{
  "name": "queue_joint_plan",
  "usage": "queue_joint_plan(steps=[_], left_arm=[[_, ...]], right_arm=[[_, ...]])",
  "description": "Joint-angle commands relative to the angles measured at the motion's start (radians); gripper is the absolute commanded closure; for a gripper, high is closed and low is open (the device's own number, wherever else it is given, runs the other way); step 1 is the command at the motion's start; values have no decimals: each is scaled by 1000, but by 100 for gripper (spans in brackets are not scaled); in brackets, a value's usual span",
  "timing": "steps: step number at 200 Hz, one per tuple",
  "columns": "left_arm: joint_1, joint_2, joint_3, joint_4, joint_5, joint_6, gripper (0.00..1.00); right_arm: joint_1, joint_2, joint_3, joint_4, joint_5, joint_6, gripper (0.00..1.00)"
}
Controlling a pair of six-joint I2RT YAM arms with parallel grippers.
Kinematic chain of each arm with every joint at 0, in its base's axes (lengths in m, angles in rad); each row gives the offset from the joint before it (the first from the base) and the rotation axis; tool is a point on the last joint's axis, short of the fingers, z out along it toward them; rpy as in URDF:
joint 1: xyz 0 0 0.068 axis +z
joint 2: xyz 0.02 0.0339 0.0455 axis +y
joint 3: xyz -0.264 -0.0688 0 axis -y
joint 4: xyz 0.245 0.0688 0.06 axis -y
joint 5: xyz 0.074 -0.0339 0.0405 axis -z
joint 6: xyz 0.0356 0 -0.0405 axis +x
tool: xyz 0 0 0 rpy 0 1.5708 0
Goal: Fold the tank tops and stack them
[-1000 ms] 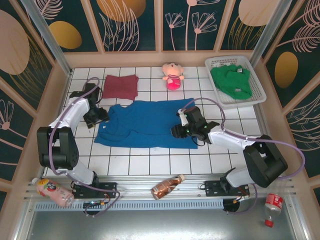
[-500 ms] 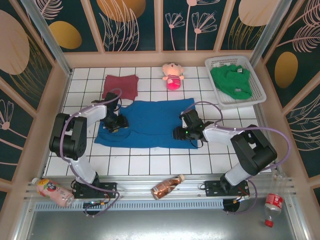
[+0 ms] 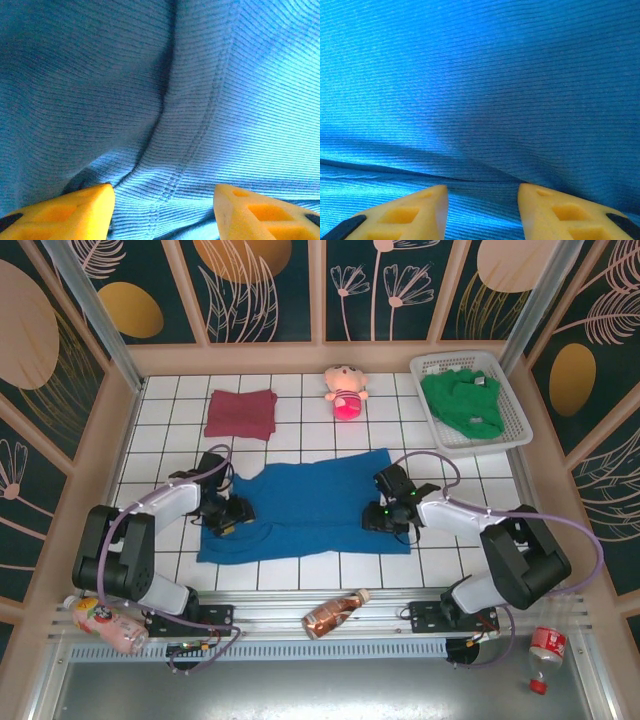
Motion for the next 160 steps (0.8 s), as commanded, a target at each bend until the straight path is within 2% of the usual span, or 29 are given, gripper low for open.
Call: queue_joint_plan(steps=[1, 8, 37, 71, 89, 119, 160], left_arm=[[1, 1, 93, -133, -77, -12, 41], [0, 16, 153, -149, -80, -1, 41], [0, 122, 384, -175, -92, 38, 41], [-11, 309, 573, -100, -61, 84, 42], [-31, 402, 640, -54, -12, 96, 43], [-75, 537, 740, -34, 8, 140, 44], [-78, 592, 753, -3, 38, 155, 48]], right_arm=[[-20, -58, 29, -145, 64, 4, 56], [-20, -73, 52, -126, 68, -17, 55], [-125, -45, 130, -30, 125, -171, 50], [-241, 59, 196, 129, 92, -304, 49], [-275, 131, 238, 169, 88, -362, 48], [-314, 236, 304, 207, 100, -429, 48], [-332, 364, 393, 196, 115, -470, 48]])
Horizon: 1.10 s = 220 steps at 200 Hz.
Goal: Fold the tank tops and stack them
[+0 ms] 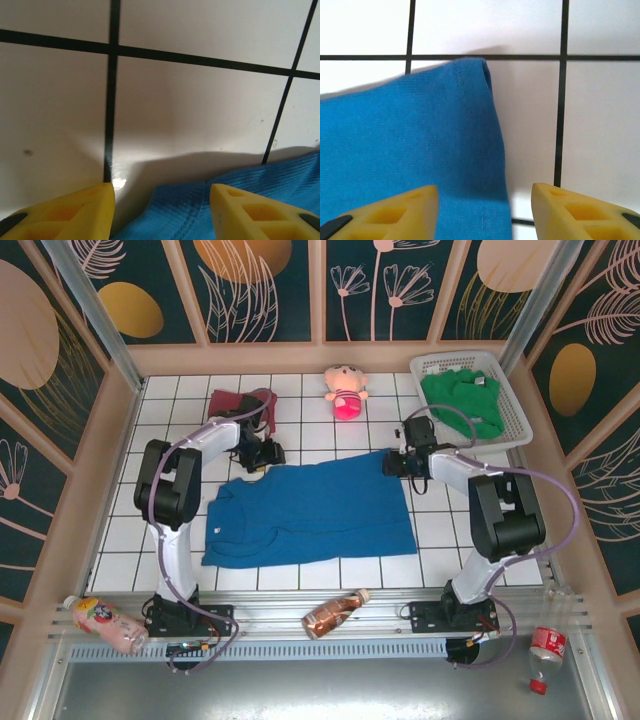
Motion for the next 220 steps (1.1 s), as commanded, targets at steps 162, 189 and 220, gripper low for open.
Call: queue_joint_plan(steps=[162, 189, 220], left_arm=[[5, 74, 98, 59, 34, 131, 98], [6, 79, 130, 45, 15, 144, 100], [5, 44, 135, 40, 6, 156, 100]], right_arm=[[-26, 280, 259, 32, -92, -71, 71], [-29, 283, 274, 45, -79, -80, 86], [-29, 231, 242, 92, -95, -98, 95]])
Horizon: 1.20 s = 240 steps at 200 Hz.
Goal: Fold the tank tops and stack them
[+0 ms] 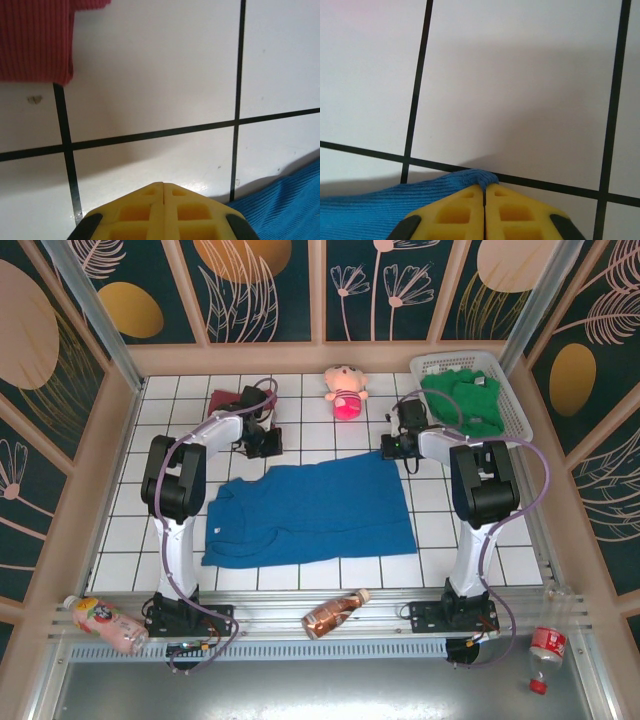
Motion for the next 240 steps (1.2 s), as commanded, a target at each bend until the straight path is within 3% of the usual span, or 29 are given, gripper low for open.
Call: queue_joint_plan(steps=[1, 51, 77, 99, 133, 161, 212, 240], left_arm=[[-1, -25, 18, -9, -24, 34, 100], [-1, -63, -14, -67, -38, 58, 100], [-1, -77, -50, -62, -62, 61, 72], [0, -79, -69, -67, -47, 58, 62], [-1, -100, -143, -20, 24, 28, 56], [-1, -82, -139, -16, 54, 22, 57], [-3, -69, -161, 30, 112, -5, 67], [-3, -77, -143, 18, 89, 9, 90]], right_arm=[[-3, -33, -8, 61, -19, -21, 95], [-32, -162, -119, 149, -92, -27, 98], [-37, -157, -133, 141, -100, -35, 97], [-40, -154, -138, 136, -103, -34, 97], [-45, -149, -139, 125, -99, -35, 98], [-44, -136, -141, 128, -108, -23, 98], [-44, -122, -131, 119, -113, -21, 98], [-44, -115, -127, 121, -119, -18, 98]])
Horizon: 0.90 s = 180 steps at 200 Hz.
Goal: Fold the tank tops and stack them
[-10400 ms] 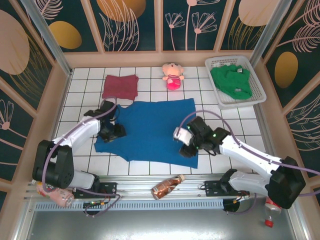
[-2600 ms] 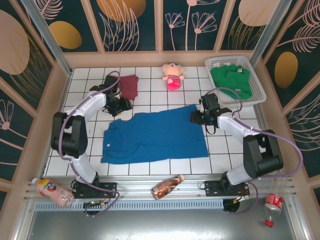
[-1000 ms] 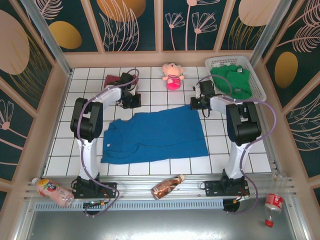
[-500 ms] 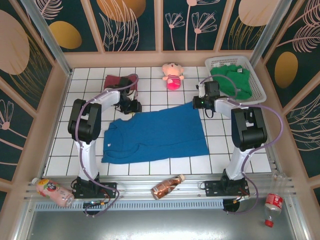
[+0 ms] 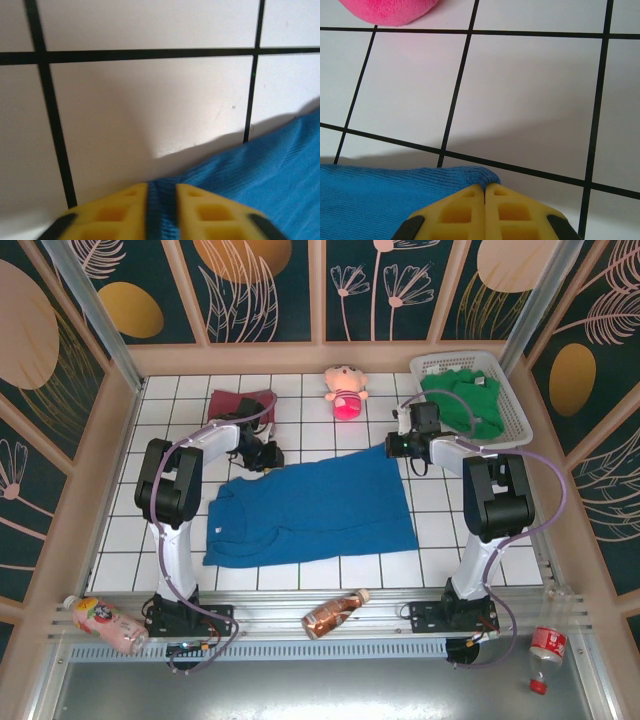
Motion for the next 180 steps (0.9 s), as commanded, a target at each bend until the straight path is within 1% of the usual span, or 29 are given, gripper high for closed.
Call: queue_joint_plan(steps=[1, 18, 39, 69, 109, 142, 160, 180], left_arm=[[-3, -14, 6, 3, 6, 8, 91], [-3, -11, 31, -10, -34, 22, 100], [-2, -21, 49, 0, -45, 22, 100], [-3, -83, 32, 13, -59, 28, 100], [-2, -179, -44, 44, -59, 33, 100], [-5, -243, -120, 67, -47, 32, 100], [-14, -268, -151, 77, -45, 33, 100], [-26, -302, -183, 87, -44, 31, 100]], right_arm=[[-7, 20, 0, -1, -15, -2, 98], [-8, 20, -2, 7, -18, -1, 98], [-8, 5, -9, 23, -22, 1, 99], [-20, -44, -50, 79, -48, 5, 100], [-29, -129, -116, 155, -115, 3, 100], [-29, -232, -212, 211, -180, 0, 100], [-28, -283, -261, 206, -202, -9, 100], [-27, -343, -312, 161, -210, -28, 100]])
